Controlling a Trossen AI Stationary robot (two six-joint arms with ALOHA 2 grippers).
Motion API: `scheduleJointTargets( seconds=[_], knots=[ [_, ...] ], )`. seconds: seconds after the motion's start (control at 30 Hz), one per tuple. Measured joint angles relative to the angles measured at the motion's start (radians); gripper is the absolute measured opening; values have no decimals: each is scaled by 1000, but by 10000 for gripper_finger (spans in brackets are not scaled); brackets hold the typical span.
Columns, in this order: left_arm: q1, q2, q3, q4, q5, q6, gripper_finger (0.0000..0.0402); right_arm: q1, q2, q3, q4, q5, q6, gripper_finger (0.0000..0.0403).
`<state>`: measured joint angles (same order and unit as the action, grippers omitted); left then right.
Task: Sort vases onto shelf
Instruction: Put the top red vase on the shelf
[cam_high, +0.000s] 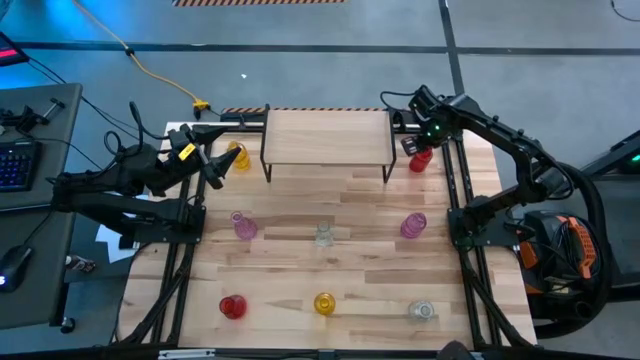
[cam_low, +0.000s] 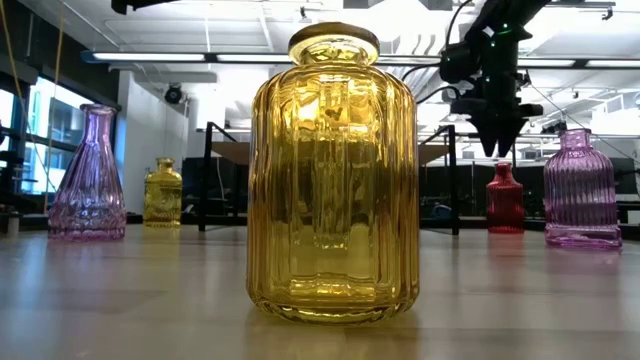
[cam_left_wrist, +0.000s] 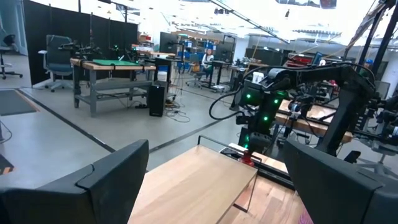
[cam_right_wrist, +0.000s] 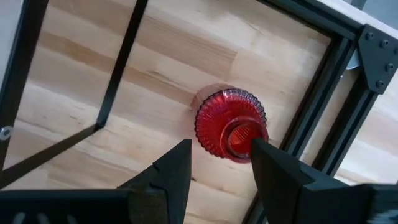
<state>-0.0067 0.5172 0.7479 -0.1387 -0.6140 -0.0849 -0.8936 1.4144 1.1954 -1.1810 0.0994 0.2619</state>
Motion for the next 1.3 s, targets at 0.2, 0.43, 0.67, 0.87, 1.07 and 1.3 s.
scheduleJointTargets(
  seconds=[0.2, 0.43, 0.67, 0.87, 1.07, 1.3],
  knots=[
    [0, 0, 0, 0, 0, 0, 362, 16, -16, 0, -125, 58, -17, 147],
    [0, 0, 0, 0, -5, 8, 362, 18, -25, 0, -103, 19, 10, 147],
    [0, 0, 0, 0, -5, 8, 362, 54, -27, 0, -151, 52, 52, 147],
    [0, 2, 0, 0, -4, 8, 362, 56, -28, -107, 0, 13, 67, 147],
    [0, 2, 0, 0, -4, 8, 362, 77, -64, -115, 3, 37, 101, 147],
    [0, 2, 0, 0, -4, 9, 362, 56, -80, -47, 56, 38, 78, 147]
  ],
)
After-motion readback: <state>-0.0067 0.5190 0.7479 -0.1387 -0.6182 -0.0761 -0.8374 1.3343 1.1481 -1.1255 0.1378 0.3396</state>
